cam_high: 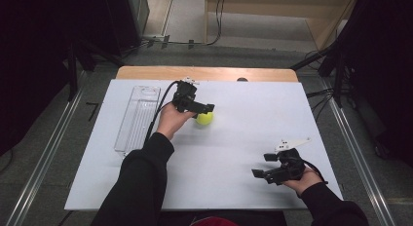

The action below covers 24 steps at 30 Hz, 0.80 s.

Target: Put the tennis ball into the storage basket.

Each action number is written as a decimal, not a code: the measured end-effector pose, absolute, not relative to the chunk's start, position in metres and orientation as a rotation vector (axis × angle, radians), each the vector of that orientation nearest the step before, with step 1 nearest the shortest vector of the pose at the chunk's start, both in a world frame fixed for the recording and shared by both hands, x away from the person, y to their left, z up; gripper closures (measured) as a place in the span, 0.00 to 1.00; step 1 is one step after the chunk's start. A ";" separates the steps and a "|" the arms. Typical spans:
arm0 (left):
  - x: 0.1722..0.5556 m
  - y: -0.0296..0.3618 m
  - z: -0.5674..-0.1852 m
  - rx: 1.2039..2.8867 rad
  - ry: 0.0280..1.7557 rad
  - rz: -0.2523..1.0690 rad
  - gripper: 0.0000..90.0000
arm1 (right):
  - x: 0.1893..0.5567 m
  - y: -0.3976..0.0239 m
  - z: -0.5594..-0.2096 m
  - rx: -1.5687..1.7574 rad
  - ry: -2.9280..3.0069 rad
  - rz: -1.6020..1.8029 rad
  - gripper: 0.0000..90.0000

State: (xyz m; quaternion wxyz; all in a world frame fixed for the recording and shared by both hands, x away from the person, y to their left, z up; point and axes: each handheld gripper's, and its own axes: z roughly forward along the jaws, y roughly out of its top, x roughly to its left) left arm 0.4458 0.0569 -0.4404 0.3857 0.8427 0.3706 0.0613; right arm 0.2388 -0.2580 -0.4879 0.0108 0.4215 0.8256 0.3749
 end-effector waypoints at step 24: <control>0.446 0.051 -0.457 2.139 0.938 0.174 0.06 | 0.238 -0.258 -0.488 1.315 2.572 1.173 0.16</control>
